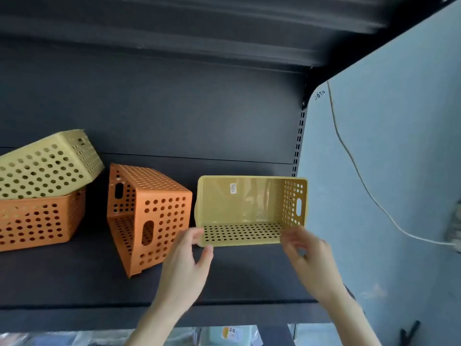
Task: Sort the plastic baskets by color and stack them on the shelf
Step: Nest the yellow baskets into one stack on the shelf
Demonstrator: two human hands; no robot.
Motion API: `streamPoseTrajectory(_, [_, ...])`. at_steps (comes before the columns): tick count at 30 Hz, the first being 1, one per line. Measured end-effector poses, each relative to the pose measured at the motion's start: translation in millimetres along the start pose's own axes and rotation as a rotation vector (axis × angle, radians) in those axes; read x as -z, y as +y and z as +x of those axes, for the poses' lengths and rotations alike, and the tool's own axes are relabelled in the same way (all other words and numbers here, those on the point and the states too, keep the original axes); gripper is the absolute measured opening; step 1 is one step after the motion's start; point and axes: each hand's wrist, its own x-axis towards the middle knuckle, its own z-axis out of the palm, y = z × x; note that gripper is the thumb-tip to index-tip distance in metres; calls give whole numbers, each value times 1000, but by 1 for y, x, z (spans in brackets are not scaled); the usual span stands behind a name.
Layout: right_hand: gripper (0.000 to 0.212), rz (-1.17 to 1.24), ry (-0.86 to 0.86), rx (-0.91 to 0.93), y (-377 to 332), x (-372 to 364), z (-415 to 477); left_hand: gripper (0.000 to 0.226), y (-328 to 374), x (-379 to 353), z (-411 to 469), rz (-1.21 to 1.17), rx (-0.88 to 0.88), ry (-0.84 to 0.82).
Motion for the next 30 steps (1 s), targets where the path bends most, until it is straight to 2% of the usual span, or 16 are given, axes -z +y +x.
streamPoseTrajectory(5, [11,-61,111,-92,38,-13,47,53,-8,-25,30,88,110,-31])
streamPoseTrajectory(10, [56,-88,175,-235,65,-22,63,68,-23,-40,36,60,134,-81])
streamPoseTrajectory(12, [70,-39,112,-295,70,-23,64,77,-26,-45,41,13,200,-152])
streamPoseTrajectory(14, [73,41,8,-334,76,-24,63,79,-29,-47,43,-13,251,-172])
streamPoseTrajectory(16, [77,81,-17,-340,80,-25,62,75,-27,-48,41,-9,260,-159])
streamPoseTrajectory(19, [79,65,61,-347,78,-28,62,47,-18,-47,35,4,196,-158])
streamPoseTrajectory(22, [97,-106,72,-455,80,-23,66,60,-13,-51,34,93,184,-172])
streamPoseTrajectory(24, [103,-46,-36,-491,82,-25,72,67,-6,-53,38,139,209,-172])
streamPoseTrajectory(26, [100,-69,-182,-455,83,-34,73,66,0,-57,48,161,242,-190])
streamPoseTrajectory(28, [95,-126,-240,-442,81,-39,71,50,2,-64,56,188,259,-213])
streamPoseTrajectory(30, [93,-119,-200,-457,81,-36,69,32,0,-70,59,243,254,-196])
